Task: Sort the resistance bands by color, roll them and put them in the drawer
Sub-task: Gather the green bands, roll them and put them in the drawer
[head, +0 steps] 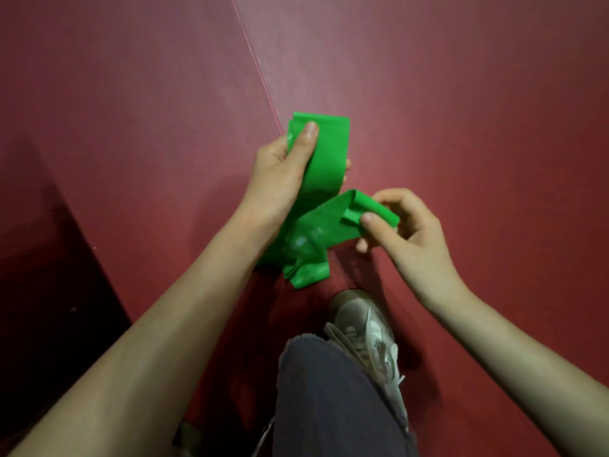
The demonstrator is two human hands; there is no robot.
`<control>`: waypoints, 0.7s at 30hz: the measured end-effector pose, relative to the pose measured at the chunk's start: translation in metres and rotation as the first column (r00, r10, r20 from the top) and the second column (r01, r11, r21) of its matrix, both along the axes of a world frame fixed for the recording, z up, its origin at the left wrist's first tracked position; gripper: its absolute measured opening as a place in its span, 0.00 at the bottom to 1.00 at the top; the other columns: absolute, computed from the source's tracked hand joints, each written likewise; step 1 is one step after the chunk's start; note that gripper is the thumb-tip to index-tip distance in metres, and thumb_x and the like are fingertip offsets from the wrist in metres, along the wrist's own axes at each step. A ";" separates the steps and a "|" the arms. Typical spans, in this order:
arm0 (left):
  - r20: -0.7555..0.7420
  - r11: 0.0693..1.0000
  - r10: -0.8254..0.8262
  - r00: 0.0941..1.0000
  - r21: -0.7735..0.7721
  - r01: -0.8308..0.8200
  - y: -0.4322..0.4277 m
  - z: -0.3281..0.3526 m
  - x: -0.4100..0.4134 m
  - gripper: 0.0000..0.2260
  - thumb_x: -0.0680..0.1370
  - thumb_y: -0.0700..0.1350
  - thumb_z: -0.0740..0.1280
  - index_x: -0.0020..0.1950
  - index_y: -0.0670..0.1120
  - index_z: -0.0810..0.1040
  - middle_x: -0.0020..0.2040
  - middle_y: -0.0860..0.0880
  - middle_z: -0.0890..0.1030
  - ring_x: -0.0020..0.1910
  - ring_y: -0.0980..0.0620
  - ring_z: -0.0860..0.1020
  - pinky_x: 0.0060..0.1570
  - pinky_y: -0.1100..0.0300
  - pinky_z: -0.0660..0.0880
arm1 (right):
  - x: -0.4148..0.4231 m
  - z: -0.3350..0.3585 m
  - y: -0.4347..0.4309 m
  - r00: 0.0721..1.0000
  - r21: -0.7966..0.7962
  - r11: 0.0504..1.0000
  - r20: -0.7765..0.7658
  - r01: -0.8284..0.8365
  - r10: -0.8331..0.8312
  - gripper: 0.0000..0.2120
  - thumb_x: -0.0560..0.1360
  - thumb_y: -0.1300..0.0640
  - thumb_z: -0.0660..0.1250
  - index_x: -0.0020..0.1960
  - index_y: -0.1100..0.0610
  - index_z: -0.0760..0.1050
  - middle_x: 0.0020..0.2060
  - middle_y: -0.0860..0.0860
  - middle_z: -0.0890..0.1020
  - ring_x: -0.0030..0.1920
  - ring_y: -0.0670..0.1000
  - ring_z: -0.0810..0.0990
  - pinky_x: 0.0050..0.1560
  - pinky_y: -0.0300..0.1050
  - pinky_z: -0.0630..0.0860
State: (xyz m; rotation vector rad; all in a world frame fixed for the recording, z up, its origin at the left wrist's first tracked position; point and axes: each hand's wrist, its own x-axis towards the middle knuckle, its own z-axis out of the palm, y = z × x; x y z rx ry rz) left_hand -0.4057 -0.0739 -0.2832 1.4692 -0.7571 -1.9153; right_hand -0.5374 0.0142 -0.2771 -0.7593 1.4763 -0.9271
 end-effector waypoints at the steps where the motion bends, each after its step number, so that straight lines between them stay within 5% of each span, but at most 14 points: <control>1: 0.028 1.000 -0.018 0.999 0.012 0.018 0.005 -0.004 -0.003 0.14 0.80 0.45 0.56 0.37 0.46 0.76 0.26 0.52 0.81 0.26 0.58 0.78 0.31 0.64 0.77 | 0.000 0.000 -0.003 0.998 0.007 0.998 0.020 0.068 -0.068 0.10 0.72 0.67 0.65 0.44 0.53 0.71 0.33 0.47 0.78 0.26 0.44 0.77 0.32 0.35 0.76; 6: 0.081 0.996 -0.020 0.997 0.092 0.012 0.023 -0.012 -0.013 0.14 0.79 0.42 0.57 0.35 0.46 0.75 0.22 0.56 0.78 0.22 0.62 0.76 0.26 0.70 0.73 | 0.016 -0.004 -0.015 0.954 0.089 0.968 0.166 0.237 -0.249 0.14 0.71 0.73 0.62 0.47 0.54 0.70 0.28 0.46 0.80 0.26 0.41 0.77 0.34 0.32 0.76; 10: 0.161 0.985 0.083 0.983 0.140 -0.106 0.022 -0.017 -0.011 0.14 0.79 0.43 0.58 0.34 0.47 0.74 0.21 0.56 0.77 0.22 0.63 0.75 0.26 0.70 0.72 | 0.019 -0.012 -0.012 0.977 0.069 0.996 0.204 0.054 -0.067 0.26 0.67 0.78 0.62 0.53 0.50 0.67 0.42 0.45 0.74 0.33 0.41 0.76 0.39 0.29 0.73; 14: 0.185 0.971 0.102 0.977 0.194 -0.138 0.027 -0.021 -0.006 0.14 0.79 0.45 0.58 0.35 0.47 0.74 0.22 0.56 0.78 0.23 0.62 0.76 0.27 0.70 0.73 | 0.013 -0.013 -0.016 0.997 0.003 0.998 -0.035 -0.069 0.069 0.24 0.66 0.72 0.57 0.48 0.44 0.70 0.46 0.51 0.72 0.32 0.40 0.70 0.35 0.29 0.68; 17: 0.166 0.967 0.095 0.982 0.219 -0.130 0.032 -0.021 -0.004 0.12 0.79 0.45 0.58 0.37 0.46 0.76 0.23 0.55 0.80 0.24 0.61 0.77 0.29 0.69 0.74 | 0.012 -0.014 -0.022 0.976 0.003 0.998 -0.204 -0.071 0.070 0.16 0.64 0.64 0.60 0.39 0.43 0.73 0.40 0.54 0.75 0.33 0.43 0.68 0.35 0.33 0.66; 21: 0.128 0.959 0.153 0.980 0.220 -0.179 0.034 -0.018 -0.007 0.12 0.79 0.45 0.58 0.38 0.46 0.76 0.25 0.54 0.80 0.25 0.60 0.78 0.30 0.68 0.76 | 0.013 -0.016 -0.028 0.959 -0.018 0.998 -0.277 -0.060 0.053 0.11 0.64 0.63 0.60 0.36 0.46 0.72 0.32 0.47 0.72 0.33 0.44 0.69 0.35 0.31 0.66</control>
